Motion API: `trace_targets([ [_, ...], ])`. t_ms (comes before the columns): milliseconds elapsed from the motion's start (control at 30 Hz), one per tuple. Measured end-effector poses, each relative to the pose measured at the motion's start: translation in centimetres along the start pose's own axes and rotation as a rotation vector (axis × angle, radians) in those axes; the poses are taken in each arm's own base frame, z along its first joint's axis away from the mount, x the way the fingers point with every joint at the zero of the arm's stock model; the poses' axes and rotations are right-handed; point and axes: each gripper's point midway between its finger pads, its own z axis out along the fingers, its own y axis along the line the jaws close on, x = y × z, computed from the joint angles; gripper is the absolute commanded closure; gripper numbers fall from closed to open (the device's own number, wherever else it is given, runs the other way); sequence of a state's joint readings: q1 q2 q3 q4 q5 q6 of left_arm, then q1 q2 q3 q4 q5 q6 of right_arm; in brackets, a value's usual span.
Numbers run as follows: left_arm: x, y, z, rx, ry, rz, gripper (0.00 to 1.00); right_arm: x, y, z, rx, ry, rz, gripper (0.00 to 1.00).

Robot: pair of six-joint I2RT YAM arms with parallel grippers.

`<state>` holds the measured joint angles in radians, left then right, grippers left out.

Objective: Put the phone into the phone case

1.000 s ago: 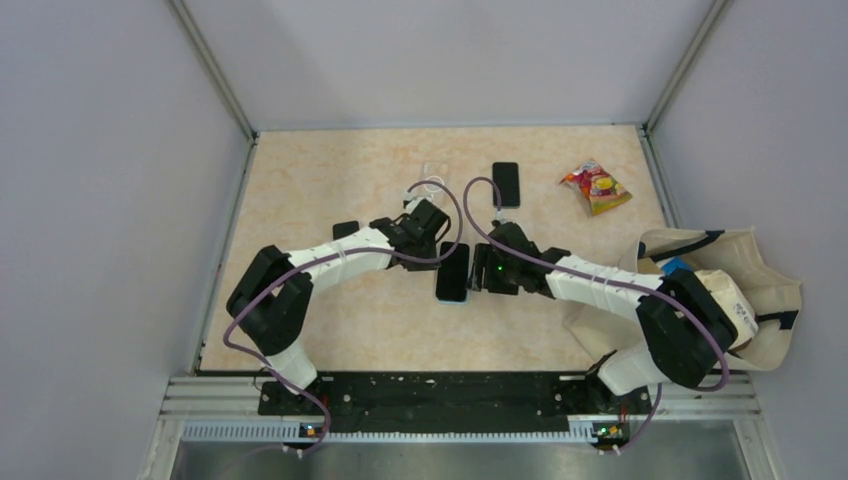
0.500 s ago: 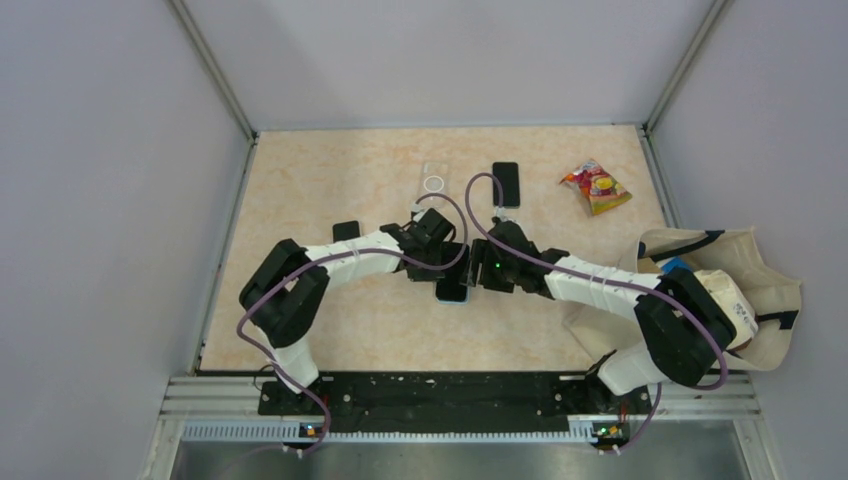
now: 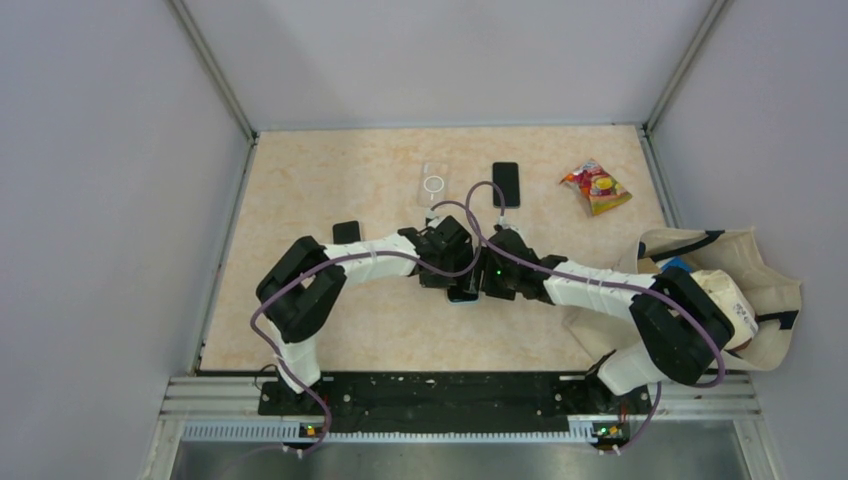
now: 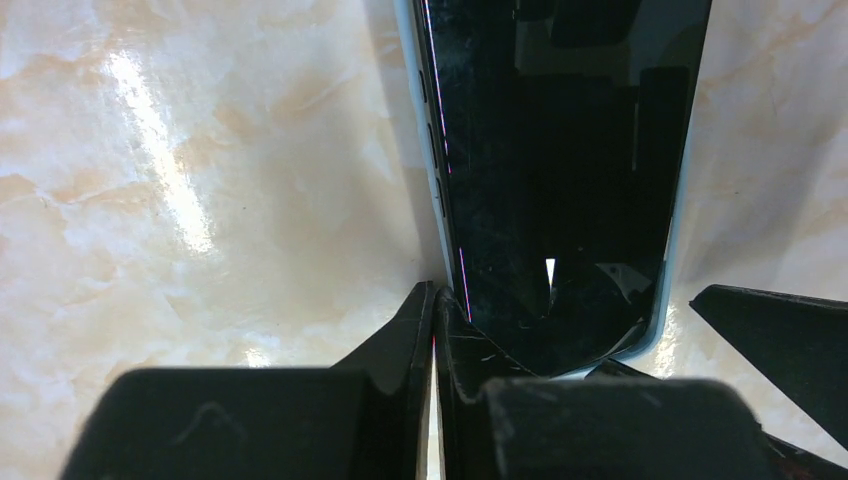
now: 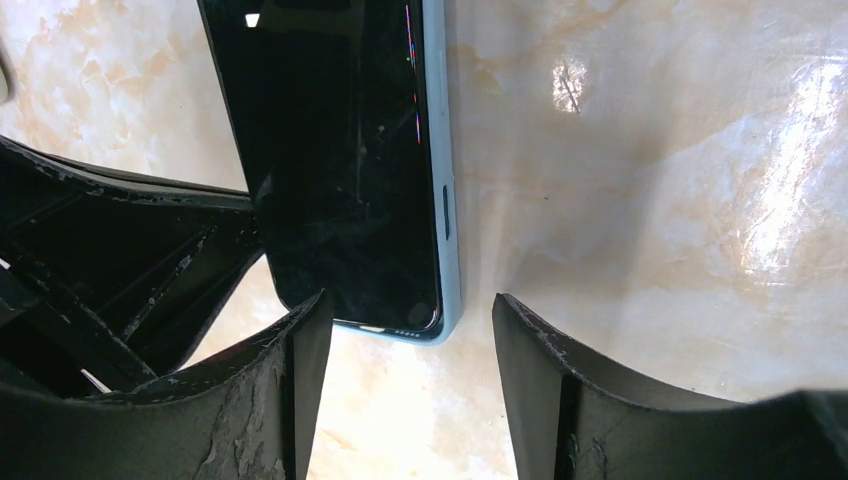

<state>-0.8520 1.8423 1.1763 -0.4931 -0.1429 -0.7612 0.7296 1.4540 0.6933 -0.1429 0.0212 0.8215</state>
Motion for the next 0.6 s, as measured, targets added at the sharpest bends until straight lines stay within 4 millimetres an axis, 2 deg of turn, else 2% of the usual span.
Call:
trace_targets([
  [167, -0.1, 0.0, -0.1, -0.013, -0.016, -0.005, 0.77, 0.0, -0.2, 0.1, 0.009, -0.007, 0.0, 0.43],
  [300, 0.0, 0.8, -1.0, -0.023, -0.03, -0.018, 0.75, 0.2, -0.7, 0.1, 0.023, -0.004, -0.001, 0.45],
  [433, -0.1, 1.1, -3.0, 0.009, -0.054, -0.049, 0.73, 0.1, -0.8, 0.2, 0.032, -0.011, -0.001, 0.45],
  [500, -0.4, 0.6, -3.9, 0.043, -0.062, -0.066, 0.72, 0.1, -0.9, 0.2, 0.035, -0.012, -0.002, 0.45],
  [600, -0.6, -0.5, -4.3, 0.098, -0.059, -0.086, 0.71, 0.1, -1.0, 0.1, 0.038, -0.013, -0.002, 0.45],
])
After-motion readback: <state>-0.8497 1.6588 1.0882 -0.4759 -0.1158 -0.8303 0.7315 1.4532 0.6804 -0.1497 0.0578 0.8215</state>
